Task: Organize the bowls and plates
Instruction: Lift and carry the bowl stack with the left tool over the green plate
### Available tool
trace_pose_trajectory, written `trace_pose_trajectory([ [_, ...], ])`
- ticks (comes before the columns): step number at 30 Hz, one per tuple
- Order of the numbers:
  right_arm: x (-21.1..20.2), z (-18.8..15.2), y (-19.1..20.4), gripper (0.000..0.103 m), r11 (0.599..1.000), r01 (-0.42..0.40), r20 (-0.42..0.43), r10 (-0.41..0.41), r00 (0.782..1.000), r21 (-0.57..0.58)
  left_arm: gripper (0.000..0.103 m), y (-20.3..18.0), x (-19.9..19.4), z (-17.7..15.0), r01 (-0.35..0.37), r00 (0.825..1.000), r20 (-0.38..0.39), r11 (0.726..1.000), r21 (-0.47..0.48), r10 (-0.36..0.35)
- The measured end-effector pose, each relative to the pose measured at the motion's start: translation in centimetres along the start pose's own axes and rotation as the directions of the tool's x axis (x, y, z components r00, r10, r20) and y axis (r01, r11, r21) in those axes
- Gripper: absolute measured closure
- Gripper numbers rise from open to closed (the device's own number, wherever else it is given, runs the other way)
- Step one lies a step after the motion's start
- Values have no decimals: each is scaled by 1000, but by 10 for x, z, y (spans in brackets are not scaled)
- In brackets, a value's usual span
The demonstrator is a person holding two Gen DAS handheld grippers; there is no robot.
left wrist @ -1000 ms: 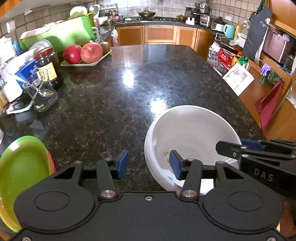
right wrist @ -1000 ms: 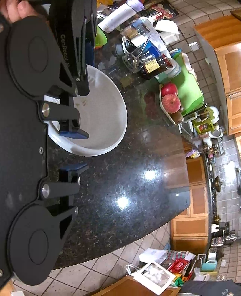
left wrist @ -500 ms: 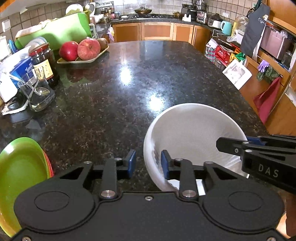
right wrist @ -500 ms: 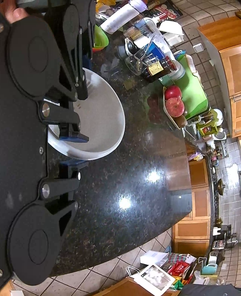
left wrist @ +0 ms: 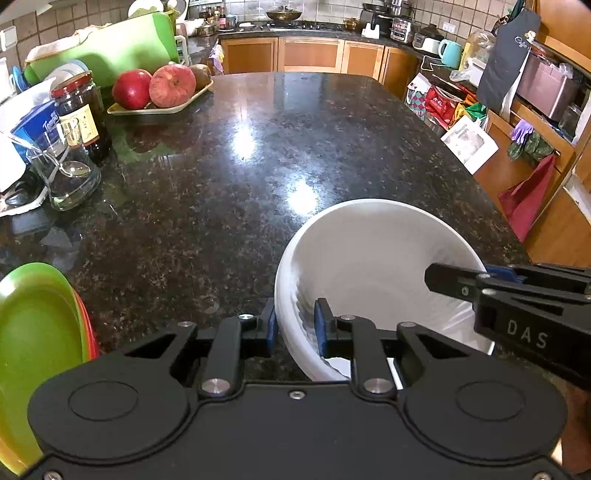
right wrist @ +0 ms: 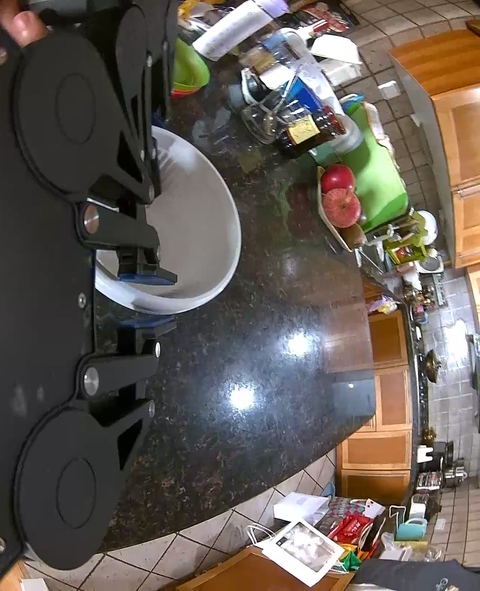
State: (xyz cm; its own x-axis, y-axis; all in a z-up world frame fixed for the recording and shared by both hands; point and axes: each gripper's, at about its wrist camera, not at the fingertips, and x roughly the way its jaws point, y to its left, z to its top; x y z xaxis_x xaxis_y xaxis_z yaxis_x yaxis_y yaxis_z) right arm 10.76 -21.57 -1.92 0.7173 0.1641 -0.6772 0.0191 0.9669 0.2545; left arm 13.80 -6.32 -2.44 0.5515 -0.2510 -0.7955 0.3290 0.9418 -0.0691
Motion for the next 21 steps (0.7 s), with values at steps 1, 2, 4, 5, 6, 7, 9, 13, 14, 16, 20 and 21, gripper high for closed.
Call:
trace_pose_trajectory([
  [1,1,0,0,83,1000,-2,-3,2,1000,-3,75,1,0,0,2,1000,0,1000,-8,-2],
  [2,1,0,1,84,1000,-6,-8,5,1000,-12,76,2,0,-1,5,1000,-1,1000,-12,-5],
  [4,0,0,2,84,1000,-7,-11,7,1000,-27,77,2,-1,-1,5,1000,2,1000,-20,-5],
  [5,0,0,2,85,999,-3,-12,3,1000,-32,77,2,-1,0,6,1000,3,1000,-22,-6],
  [6,0,0,3,85,999,-1,-15,1,1000,-36,78,2,-1,0,5,1000,3,1000,-24,-5],
  [7,-1,0,3,85,999,1,-16,-1,1000,-39,78,2,-1,0,5,1000,4,1000,-24,-5],
  [9,-2,1,3,86,999,3,-18,-4,1000,-40,79,0,-2,-1,1,1000,6,1000,-23,0],
  [13,-4,0,2,86,999,5,-20,-6,1000,-45,80,-2,-4,-1,-6,1000,9,1000,-19,6],
  [14,-6,0,2,86,999,3,-16,-4,1000,-46,80,-3,-5,-1,-6,1000,10,1000,-18,6],
  [16,-10,1,1,86,999,-1,-8,1,1000,-44,80,-3,-7,0,-1,1000,10,1000,-23,1],
  [20,-14,0,1,86,999,-11,-1,11,1000,-49,80,-4,-12,0,-4,1000,16,1000,-29,4],
  [21,-15,-1,2,86,999,-14,-1,14,1000,-51,80,-4,-13,0,-10,1000,19,1000,-28,11],
])
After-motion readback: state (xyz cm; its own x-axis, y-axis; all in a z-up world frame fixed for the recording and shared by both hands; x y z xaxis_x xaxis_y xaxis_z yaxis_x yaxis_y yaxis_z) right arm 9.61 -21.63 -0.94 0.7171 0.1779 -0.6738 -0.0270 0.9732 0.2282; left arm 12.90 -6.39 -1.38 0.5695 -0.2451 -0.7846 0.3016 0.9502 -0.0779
